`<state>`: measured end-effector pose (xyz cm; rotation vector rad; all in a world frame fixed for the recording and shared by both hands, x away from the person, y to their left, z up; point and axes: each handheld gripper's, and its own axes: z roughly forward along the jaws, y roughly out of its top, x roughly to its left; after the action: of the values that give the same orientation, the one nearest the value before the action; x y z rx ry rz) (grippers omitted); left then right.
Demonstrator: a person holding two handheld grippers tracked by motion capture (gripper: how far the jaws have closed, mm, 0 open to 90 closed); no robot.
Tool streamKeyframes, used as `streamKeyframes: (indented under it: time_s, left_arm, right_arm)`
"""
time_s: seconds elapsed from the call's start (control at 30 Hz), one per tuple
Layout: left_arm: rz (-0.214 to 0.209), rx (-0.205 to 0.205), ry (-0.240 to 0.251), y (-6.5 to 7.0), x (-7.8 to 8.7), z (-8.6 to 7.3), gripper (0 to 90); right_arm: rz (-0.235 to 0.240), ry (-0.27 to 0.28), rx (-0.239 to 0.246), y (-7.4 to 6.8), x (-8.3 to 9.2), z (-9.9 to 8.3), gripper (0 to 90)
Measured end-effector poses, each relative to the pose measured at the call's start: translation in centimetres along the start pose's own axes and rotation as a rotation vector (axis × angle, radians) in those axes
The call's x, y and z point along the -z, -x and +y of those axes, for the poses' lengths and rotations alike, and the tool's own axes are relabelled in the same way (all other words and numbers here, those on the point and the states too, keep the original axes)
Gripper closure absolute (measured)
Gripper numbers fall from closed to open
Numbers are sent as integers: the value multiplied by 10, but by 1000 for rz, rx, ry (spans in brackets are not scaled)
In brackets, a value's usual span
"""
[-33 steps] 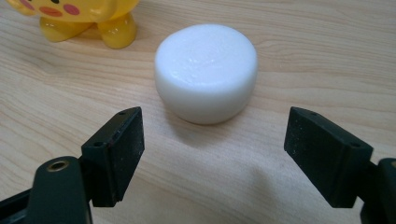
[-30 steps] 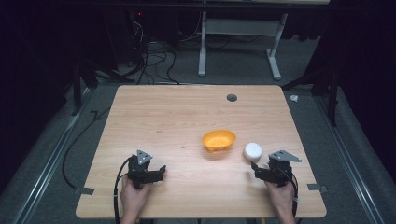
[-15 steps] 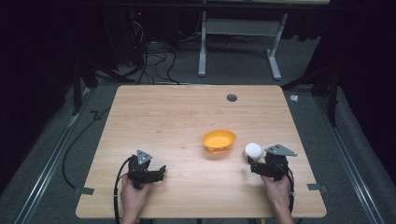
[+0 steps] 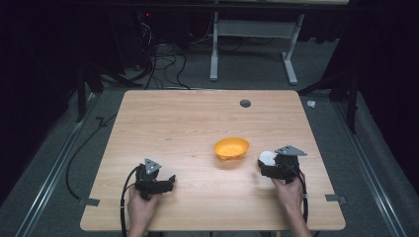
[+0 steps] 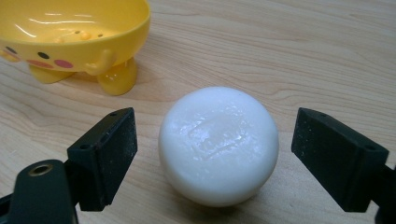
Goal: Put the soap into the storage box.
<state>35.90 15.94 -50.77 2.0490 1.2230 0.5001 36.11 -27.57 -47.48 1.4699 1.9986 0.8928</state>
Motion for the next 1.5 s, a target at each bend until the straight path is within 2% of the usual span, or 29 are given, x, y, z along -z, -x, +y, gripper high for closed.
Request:
streamKeyframes:
  time_s: [0.27,0.73,0.9,1.0,1.23,1.43,1.5]
  left_arm:
    - [0,0,0,0,0,0,140]
    - [0,0,0,0,0,0,139]
    - [0,0,0,0,0,0,139]
    - [0,0,0,0,0,0,139]
    - [0,0,0,0,0,0,139]
    - [0,0,0,0,0,0,139]
    - [0,0,0,0,0,0,139]
  right_arm:
    - [8,-49,-15,3,-14,-1,149]
    - [-5,-94,-38,5,-28,-5,155]
    - [0,-92,-33,5,-29,-5,185]
    - [9,-84,-24,5,-28,-6,237]
    - [-4,-82,-9,2,-27,-6,243]
    - [4,-87,-29,5,-26,-6,244]
    - [40,-77,-57,8,-24,-6,244]
